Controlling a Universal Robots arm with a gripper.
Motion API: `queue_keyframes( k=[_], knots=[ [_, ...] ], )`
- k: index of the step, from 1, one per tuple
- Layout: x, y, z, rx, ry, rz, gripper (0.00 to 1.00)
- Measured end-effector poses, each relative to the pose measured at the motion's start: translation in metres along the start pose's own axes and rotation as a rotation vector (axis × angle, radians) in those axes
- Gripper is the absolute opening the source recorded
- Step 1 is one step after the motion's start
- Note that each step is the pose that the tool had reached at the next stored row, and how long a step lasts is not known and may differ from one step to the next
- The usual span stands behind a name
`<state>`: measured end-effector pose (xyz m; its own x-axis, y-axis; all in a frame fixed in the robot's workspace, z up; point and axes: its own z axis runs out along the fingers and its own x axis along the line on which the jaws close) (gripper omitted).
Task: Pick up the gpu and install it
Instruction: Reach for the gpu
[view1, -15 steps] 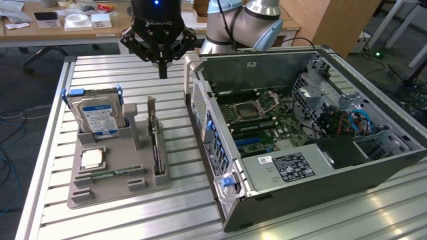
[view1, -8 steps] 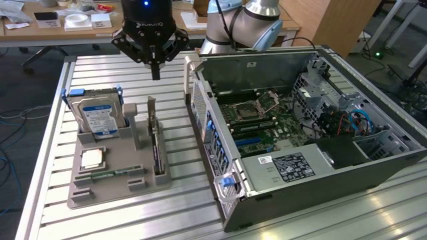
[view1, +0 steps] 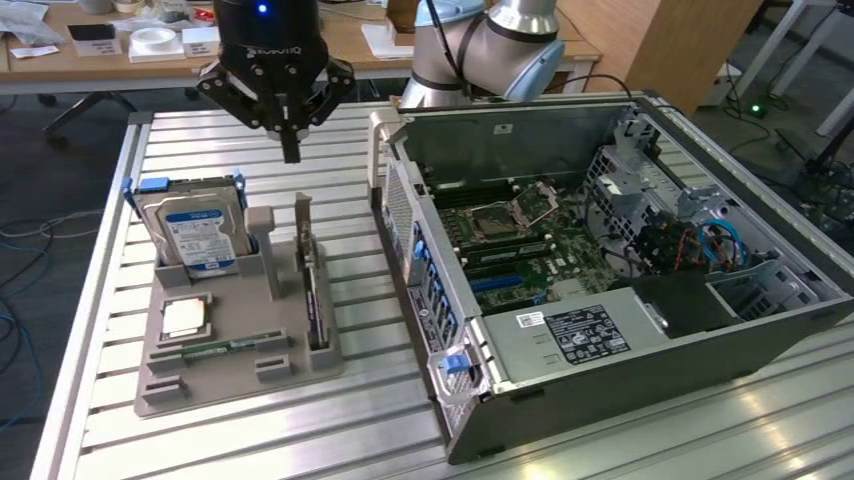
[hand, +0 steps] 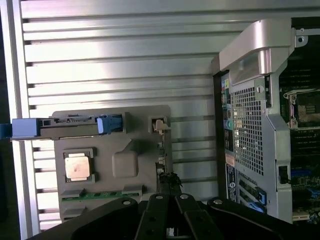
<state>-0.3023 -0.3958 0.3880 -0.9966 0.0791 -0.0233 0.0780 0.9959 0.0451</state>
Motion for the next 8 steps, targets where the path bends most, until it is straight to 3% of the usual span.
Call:
queue_keyframes(
  k=[8],
  knots=[
    [0.0041,-0.0005,0.0,0.0,0.0001,0.0,0.11]
  ],
)
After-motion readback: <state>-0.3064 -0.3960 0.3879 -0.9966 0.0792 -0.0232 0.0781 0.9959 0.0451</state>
